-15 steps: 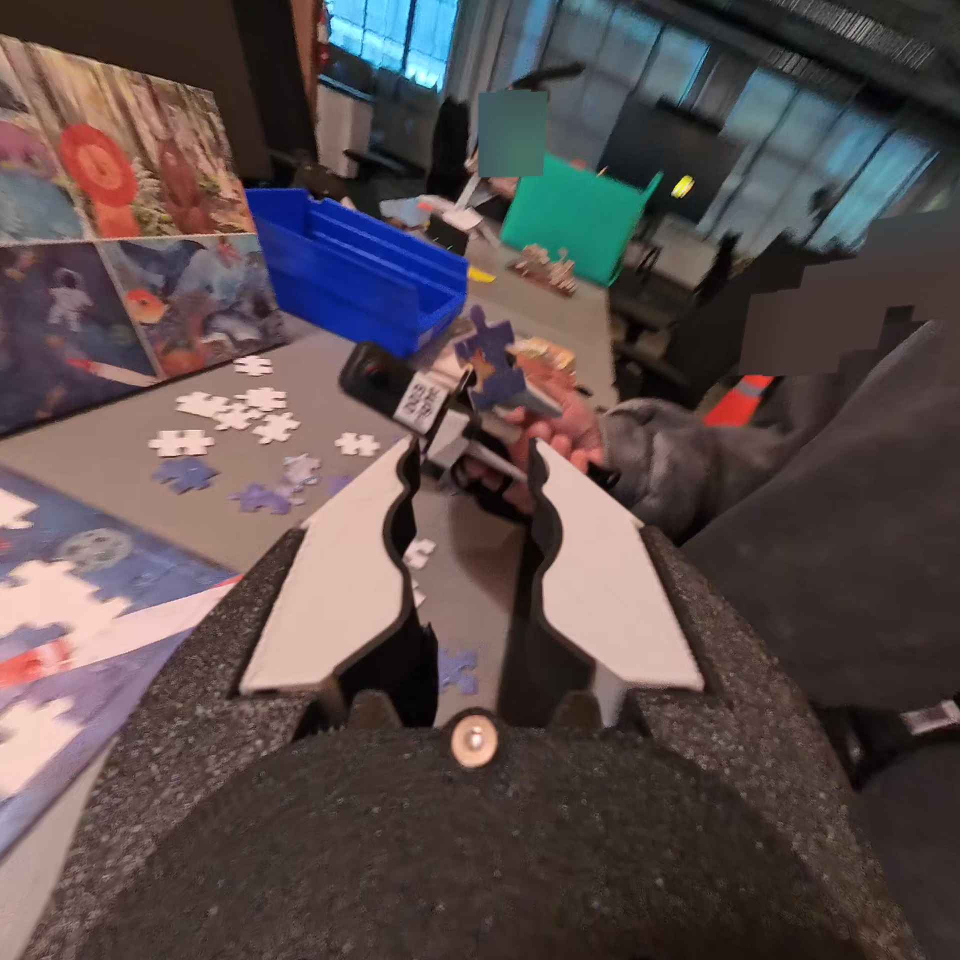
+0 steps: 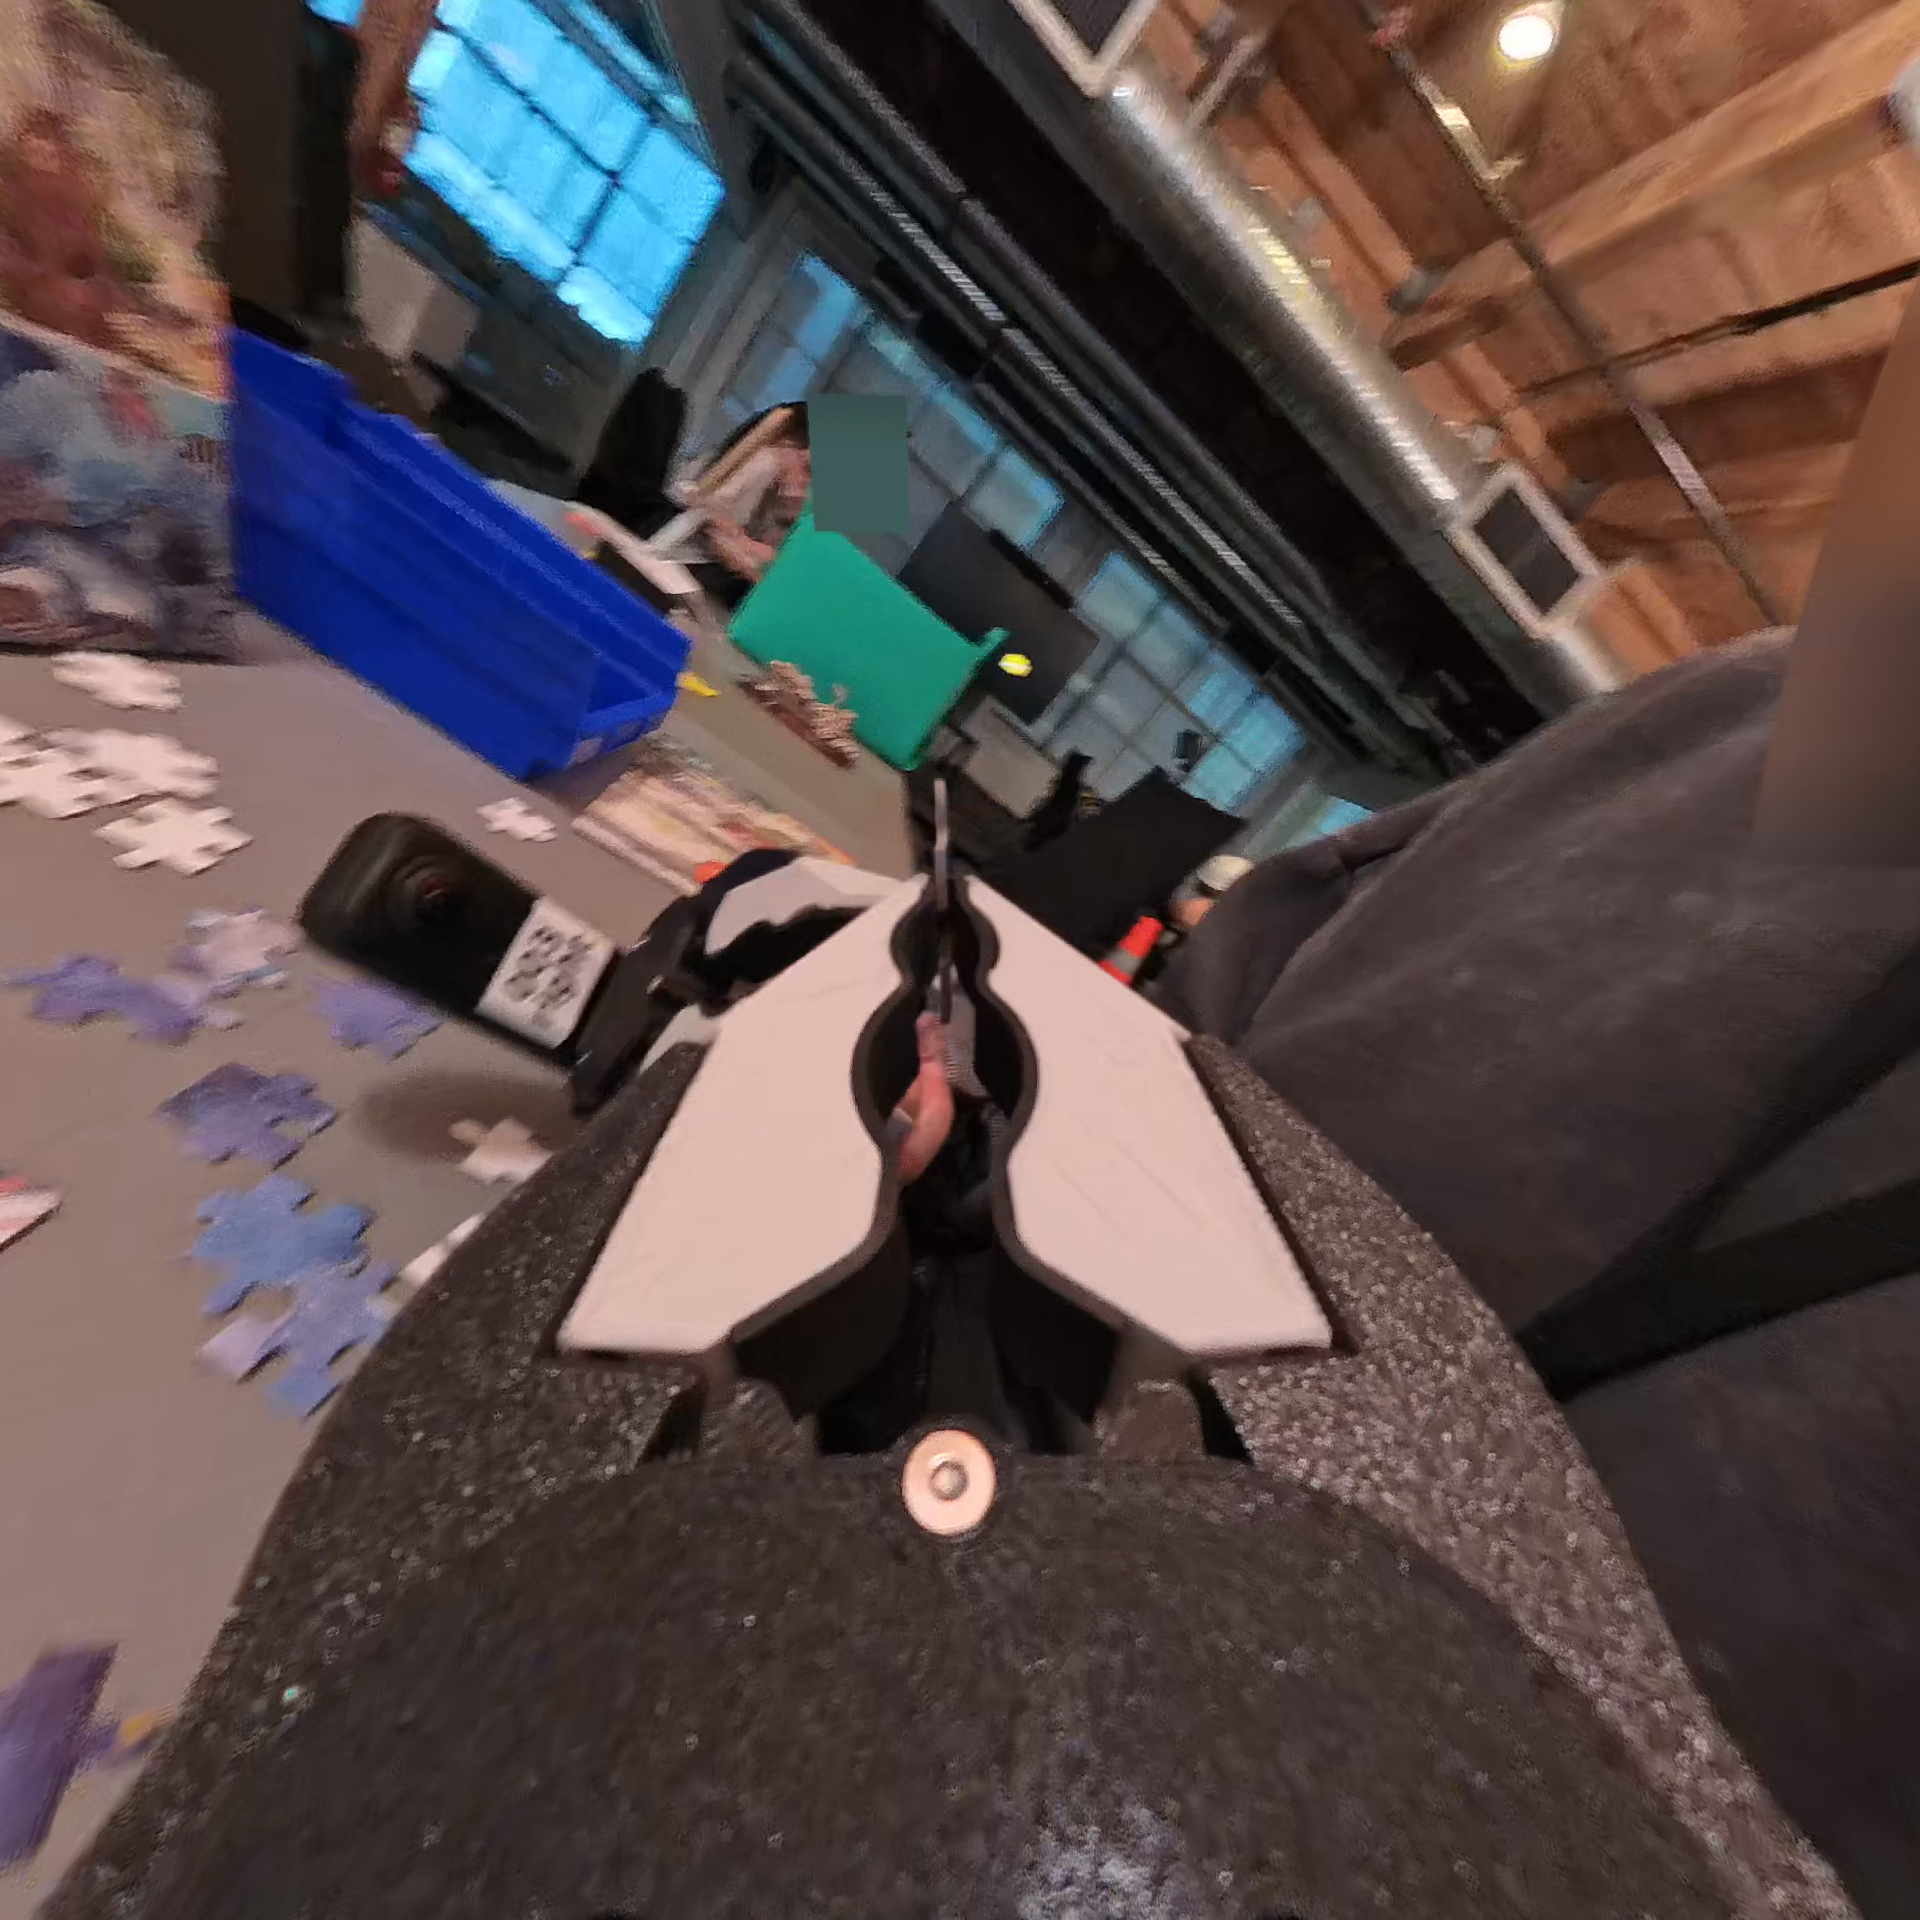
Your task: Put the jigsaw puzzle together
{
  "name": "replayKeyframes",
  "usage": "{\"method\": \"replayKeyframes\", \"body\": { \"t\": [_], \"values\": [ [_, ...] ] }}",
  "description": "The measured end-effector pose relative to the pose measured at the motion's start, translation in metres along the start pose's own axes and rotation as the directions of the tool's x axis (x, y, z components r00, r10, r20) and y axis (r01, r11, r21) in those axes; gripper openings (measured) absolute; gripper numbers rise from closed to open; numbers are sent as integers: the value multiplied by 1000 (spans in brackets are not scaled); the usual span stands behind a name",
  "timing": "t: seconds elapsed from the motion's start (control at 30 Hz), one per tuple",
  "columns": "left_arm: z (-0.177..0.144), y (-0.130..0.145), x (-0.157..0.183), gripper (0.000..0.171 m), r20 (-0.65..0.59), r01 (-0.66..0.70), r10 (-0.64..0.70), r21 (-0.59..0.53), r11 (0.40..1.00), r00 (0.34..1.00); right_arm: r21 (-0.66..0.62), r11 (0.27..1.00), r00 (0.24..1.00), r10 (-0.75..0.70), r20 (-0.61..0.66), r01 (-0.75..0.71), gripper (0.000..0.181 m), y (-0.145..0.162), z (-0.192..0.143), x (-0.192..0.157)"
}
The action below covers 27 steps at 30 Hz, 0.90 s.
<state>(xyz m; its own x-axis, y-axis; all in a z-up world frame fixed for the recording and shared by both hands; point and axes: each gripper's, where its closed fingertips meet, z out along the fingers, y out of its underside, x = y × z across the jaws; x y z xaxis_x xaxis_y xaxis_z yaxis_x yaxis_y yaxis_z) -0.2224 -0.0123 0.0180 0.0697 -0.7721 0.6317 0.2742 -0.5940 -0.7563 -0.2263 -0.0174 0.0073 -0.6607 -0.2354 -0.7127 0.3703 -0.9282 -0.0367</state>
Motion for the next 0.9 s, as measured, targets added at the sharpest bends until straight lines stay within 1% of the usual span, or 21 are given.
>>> {"method": "replayKeyframes", "body": {
  "t": [0.03,0.1,0.17,0.2,0.27,0.33,0.37,0.43,0.47,0.5,0.57,0.6,0.63,0.67,0.7,0.73,0.77,0.8,0.83,0.87,0.9],
  "values": [
    [-6,1,-6,1,37,15,-15,4,1000,999,30,999,996,-27,-83,30,27,-7,-5,9],
    [-25,-4,-14,1,75,92,-95,44,995,993,74,991,963,-88,-254,110,29,-18,-17,23],
    [-51,-10,-35,1,160,187,-202,107,977,966,63,979,885,-145,-443,192,31,-23,-27,34],
    [-67,-11,-49,1,218,233,-258,131,963,941,29,975,834,-173,-525,220,31,-22,-29,36],
    [-100,-8,-79,1,349,327,-365,164,931,863,-83,971,719,-222,-659,223,33,-14,-26,36],
    [-128,-10,-101,1,418,406,-451,197,892,788,-283,943,568,-330,-754,172,34,-5,-21,36],
    [-138,-13,-108,1,441,428,-477,211,879,760,-395,912,476,-397,-785,111,35,-1,-22,37],
    [-153,-19,-120,1,514,410,-457,209,888,726,-565,825,319,-538,-780,9,35,-10,-24,36],
    [-160,-19,-124,1,559,389,-423,187,902,713,-612,791,280,-589,-758,5,35,-23,-19,35],
    [-164,-20,-125,1,593,373,-393,163,914,703,-627,779,268,-608,-748,17,35,-38,-9,36],
    [-165,-20,-120,1,602,361,-365,134,923,710,-647,759,317,-634,-705,78,35,-66,18,42],
    [-163,-20,-116,1,592,360,-361,126,924,721,-678,725,345,-671,-656,123,35,-79,29,50],
    [-161,-20,-112,1,584,355,-354,118,927,731,-704,690,342,-710,-615,167,33,-94,31,63],
    [-158,-20,-107,1,576,345,-340,105,933,744,-702,679,330,-727,-603,214,32,-112,30,79],
    [-154,-18,-102,1,564,332,-317,81,940,762,-666,697,364,-712,-600,265,29,-124,32,92],
    [-149,-16,-95,1,552,313,-286,47,948,783,-598,742,461,-664,-589,304,27,-129,39,100],
    [-144,-13,-90,1,544,294,-252,10,956,800,-517,793,580,-597,-554,322,27,-130,46,104],
    [-140,-9,-85,1,537,278,-224,-20,960,813,-446,835,693,-529,-491,322,27,-126,54,102],
    [-136,-7,-81,1,524,268,-209,-37,963,826,-402,864,766,-471,-437,302,25,-120,57,102],
    [-133,-7,-77,1,507,263,-209,-36,964,836,-397,879,798,-430,-423,263,24,-114,56,105],
    [-131,-7,-75,1,488,267,-223,-23,963,844,-429,872,800,-425,-424,235,24,-105,53,110]
  ]
}}
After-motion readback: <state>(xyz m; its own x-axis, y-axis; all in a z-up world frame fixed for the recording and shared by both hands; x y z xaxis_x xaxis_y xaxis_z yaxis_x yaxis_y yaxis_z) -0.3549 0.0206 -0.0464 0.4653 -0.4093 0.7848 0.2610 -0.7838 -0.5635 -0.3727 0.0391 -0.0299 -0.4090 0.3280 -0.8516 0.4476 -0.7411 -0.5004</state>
